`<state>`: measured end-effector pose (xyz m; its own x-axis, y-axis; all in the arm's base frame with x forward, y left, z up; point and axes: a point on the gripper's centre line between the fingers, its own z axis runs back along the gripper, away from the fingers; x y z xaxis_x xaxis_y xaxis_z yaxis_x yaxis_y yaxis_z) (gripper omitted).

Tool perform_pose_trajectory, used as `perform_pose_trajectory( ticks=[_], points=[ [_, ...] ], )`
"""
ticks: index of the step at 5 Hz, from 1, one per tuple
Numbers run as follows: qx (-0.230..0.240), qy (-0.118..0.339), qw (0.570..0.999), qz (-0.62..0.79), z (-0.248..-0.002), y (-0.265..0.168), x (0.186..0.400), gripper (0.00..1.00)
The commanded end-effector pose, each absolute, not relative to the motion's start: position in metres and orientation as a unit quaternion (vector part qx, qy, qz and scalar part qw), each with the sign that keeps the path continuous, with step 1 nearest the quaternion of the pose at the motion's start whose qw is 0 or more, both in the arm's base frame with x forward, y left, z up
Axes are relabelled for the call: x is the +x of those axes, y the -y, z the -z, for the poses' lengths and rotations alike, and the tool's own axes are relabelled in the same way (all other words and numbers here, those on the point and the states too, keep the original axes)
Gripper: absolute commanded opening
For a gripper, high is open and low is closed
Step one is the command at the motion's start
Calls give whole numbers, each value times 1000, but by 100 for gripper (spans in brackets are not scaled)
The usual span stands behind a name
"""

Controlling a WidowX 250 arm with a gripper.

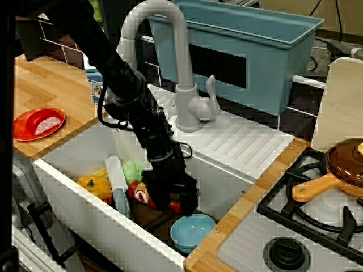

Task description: Lift bowl

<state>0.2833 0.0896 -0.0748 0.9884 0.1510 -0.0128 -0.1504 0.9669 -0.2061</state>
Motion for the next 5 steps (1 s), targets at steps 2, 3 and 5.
perform_pose_trajectory(
  ticks=[2,3,5],
  points=[
    [-107,14,991,-76,87,-93,287,100],
    [-111,15,991,-78,93,-92,287,100],
    [-113,17,988,-105,101,-94,284,100]
  ],
)
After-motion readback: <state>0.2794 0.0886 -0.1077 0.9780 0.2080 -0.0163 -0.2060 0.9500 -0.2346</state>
